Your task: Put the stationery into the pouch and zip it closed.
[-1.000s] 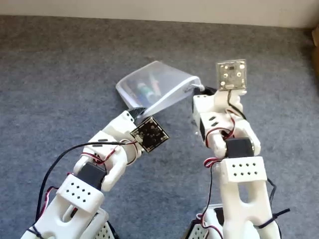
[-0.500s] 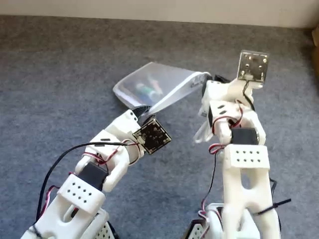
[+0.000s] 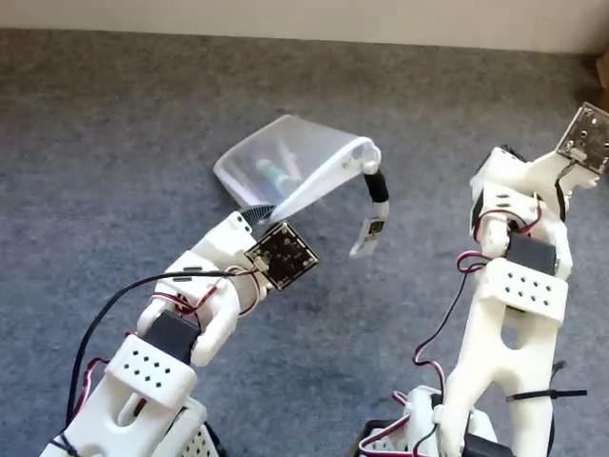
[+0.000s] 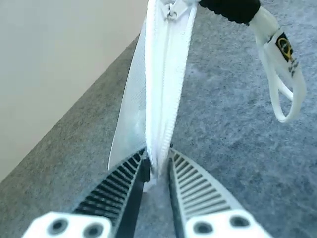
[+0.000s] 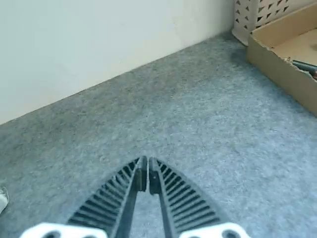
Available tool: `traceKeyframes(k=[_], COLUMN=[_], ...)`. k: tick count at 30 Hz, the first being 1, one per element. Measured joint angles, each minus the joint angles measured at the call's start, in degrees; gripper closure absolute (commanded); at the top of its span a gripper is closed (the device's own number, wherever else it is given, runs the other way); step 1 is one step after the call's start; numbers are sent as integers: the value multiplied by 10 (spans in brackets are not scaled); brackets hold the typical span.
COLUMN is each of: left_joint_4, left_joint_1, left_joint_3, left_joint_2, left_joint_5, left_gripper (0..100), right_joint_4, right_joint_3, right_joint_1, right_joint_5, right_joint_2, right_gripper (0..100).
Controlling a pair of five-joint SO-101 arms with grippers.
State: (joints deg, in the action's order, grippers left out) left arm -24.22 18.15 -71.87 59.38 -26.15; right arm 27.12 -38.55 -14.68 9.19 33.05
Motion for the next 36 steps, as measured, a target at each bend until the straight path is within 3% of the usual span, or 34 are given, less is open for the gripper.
traceKeyframes(k=[5, 9, 15, 24, 29, 34, 36], left_joint_4=[0, 0, 0, 0, 0, 0, 0], left_joint_1=[0, 0, 0, 0, 0, 0, 0], left_joint_3=[0, 0, 0, 0, 0, 0, 0], left_joint_2=[0, 0, 0, 0, 0, 0, 0], left_joint_5=[0, 0, 0, 0, 0, 0, 0], left_gripper=[994, 994, 994, 994, 994, 994, 994], right_joint_4=[9, 83, 204, 213, 188, 176, 175], right_joint_3=[0, 40, 80, 83, 83, 84, 84], right_joint_1=[18, 47, 109, 265, 278, 273, 261], right_joint_5=[0, 0, 0, 0, 0, 1, 1], right_joint_2=[0, 0, 23, 73, 47, -25, -28], right_gripper=[906, 831, 831, 832, 837, 993, 990])
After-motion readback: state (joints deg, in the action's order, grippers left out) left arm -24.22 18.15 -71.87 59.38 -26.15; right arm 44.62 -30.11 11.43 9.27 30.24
